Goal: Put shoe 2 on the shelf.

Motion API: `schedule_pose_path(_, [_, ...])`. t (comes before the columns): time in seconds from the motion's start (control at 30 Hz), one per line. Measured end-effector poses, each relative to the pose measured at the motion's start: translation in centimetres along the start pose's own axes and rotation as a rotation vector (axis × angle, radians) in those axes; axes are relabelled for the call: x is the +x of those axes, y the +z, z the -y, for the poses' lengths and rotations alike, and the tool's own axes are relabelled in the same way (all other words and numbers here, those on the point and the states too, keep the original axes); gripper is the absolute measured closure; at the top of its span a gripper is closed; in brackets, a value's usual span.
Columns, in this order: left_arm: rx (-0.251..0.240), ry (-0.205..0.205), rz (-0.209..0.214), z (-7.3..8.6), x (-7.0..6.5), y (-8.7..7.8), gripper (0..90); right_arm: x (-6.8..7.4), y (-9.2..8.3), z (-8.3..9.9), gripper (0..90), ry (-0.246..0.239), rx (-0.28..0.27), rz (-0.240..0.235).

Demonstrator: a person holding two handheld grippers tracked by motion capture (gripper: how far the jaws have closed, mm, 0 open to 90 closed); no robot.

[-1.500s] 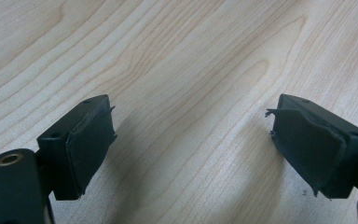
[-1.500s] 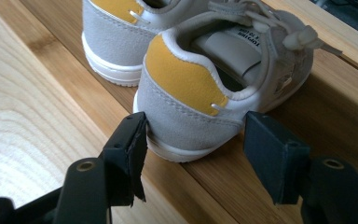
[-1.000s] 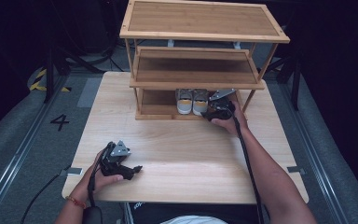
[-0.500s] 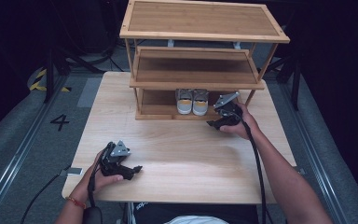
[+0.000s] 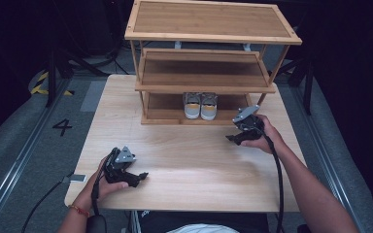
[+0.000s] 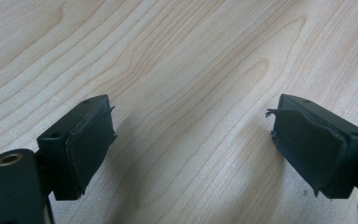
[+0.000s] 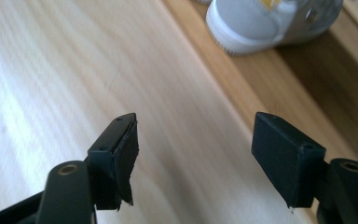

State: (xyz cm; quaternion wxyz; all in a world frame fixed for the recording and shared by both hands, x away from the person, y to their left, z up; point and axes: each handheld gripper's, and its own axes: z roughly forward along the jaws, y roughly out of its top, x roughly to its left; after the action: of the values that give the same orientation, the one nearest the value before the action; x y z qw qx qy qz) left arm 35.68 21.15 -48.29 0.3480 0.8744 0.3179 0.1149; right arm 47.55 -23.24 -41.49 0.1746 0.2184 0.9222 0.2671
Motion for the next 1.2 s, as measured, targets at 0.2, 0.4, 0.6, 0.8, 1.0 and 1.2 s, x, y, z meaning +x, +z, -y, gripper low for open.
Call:
schedule_pose_path(0.2, [0.003,0.005,-0.007,0.0,0.0,-0.1,13.0,0.7,-0.8,1.7,31.5,-0.012,0.015,0.001])
schedule_pose_path(0.4, [0.002,0.004,-0.006,0.0,0.0,-0.1,13.0,1.2,-1.5,3.5,31.2,-0.002,0.020,0.018])
schedule_pose_path(0.6, [0.002,0.005,-0.007,0.0,0.0,-0.1,13.0,1.6,-2.1,5.4,30.9,0.013,0.028,0.028])
schedule_pose_path(0.8, [0.003,0.004,-0.008,0.0,0.0,-0.1,13.0,1.9,-2.6,7.3,30.8,0.037,0.012,0.024])
schedule_pose_path(1.0, [0.002,0.004,-0.008,0.0,0.0,-0.1,13.0,2.2,-3.4,9.7,30.4,0.064,-0.014,0.020])
schedule_pose_path(1.2, [0.002,0.003,-0.009,0.0,0.0,-0.1,13.0,2.3,-4.5,12.4,30.1,0.118,-0.061,0.016])
